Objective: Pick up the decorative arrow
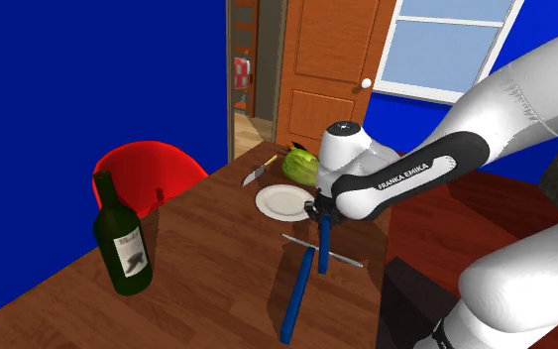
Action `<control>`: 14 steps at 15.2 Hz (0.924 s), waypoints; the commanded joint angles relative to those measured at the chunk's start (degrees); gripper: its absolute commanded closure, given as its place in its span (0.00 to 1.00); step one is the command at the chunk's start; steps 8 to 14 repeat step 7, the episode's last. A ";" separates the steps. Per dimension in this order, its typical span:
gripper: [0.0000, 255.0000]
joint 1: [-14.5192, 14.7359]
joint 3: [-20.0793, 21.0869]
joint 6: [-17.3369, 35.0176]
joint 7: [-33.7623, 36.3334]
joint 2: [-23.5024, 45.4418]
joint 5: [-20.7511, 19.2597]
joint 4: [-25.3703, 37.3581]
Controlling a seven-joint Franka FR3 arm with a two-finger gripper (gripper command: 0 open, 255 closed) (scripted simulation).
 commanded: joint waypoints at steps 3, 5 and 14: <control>1.00 1.35 -1.37 -3.82 -2.11 -2.99 1.91 1.03; 1.00 1.85 -1.94 -5.71 -2.94 -4.28 2.59 1.70; 1.00 1.89 -1.99 -5.85 -3.00 -4.38 2.63 1.76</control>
